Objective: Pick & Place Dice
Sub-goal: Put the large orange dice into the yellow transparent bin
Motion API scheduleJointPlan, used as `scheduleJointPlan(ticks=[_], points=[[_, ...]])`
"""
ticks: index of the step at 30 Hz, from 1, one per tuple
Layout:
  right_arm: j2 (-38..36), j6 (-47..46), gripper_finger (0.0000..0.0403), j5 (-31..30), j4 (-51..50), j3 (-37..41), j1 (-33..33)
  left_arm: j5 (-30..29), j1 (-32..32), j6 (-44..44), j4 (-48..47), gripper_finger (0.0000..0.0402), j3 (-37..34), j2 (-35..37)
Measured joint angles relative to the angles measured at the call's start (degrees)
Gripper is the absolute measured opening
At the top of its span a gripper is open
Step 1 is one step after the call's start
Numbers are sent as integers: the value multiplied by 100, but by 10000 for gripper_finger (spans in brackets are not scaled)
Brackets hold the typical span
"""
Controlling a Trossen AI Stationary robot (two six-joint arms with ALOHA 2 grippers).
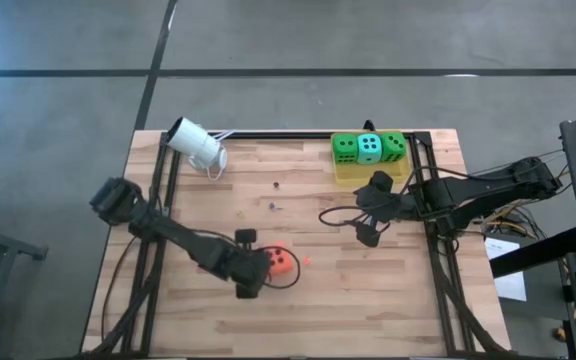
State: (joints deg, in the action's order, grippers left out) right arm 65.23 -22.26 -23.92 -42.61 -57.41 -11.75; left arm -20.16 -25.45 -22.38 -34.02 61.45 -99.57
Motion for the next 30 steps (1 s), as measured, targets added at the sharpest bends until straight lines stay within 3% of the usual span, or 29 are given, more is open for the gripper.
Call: scheduleJointPlan(ticks=[13,23,30], points=[[0,-1,400,-4,9,0,0,-88,648,613,424,12,2,9],[0,0,400,-7,8,0,2,647,-121,895,393,12,147,52],[0,24,400,-9,6,0,1,792,-324,912,1080,12,203,52]])
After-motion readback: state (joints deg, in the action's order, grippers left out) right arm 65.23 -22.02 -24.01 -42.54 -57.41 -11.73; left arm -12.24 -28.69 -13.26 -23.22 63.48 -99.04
